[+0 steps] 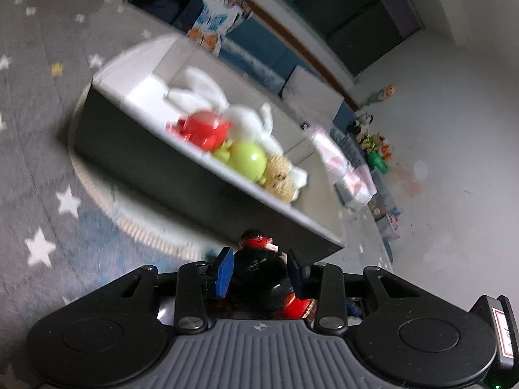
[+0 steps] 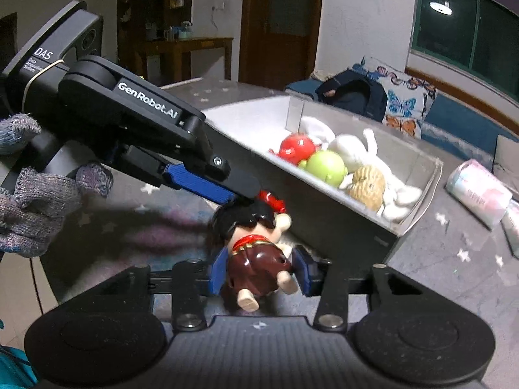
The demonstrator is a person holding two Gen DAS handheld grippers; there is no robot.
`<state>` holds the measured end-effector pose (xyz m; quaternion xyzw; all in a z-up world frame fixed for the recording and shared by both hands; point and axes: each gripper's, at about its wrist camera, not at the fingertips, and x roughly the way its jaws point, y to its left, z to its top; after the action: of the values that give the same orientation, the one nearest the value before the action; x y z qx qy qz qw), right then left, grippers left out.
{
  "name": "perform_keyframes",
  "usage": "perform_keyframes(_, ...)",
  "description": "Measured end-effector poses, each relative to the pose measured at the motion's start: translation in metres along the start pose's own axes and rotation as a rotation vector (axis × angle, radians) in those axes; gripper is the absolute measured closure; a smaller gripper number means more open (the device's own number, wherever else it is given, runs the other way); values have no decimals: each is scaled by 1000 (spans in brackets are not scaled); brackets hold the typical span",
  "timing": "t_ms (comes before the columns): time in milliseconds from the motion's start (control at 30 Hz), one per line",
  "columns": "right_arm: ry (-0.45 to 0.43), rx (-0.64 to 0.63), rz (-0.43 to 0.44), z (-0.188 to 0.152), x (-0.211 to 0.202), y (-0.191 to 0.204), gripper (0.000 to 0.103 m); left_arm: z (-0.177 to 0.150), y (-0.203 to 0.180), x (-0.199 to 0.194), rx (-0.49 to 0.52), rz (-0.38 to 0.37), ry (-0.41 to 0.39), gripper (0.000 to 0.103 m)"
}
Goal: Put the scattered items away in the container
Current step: 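Pinch the doll between both tools and lift it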
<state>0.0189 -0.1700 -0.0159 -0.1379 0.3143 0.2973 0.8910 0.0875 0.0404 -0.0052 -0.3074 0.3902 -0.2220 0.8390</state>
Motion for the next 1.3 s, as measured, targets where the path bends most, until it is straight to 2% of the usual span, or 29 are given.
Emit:
perform_keyframes(133,-14,-6,-22,11,-6,-5,60,7,-15,-6,36,-27,-43,67)
perform_keyframes(400,21,30,6,-3,4,-8,60,1,1,11,-9,-3,23,67)
perform_keyframes(700,46,56,32,-7,7,-17,59,-3,6,15,-10,17,48,67)
perform_keyframes(767,55,40,29,-7,8,-16,58,-4,9,15,-21,20,60,67)
perform_keyframes(833,60,20,30,-6,9,-15,51,-5,11,14,-25,21,63,67)
perform_keyframes(1067,79,-33,65,1,14,-9,49,-5,16,12,-40,30,61,67)
perform_keyframes(1300,108,15,123,4,19,-14,46,-6,20,10,-54,27,55,66)
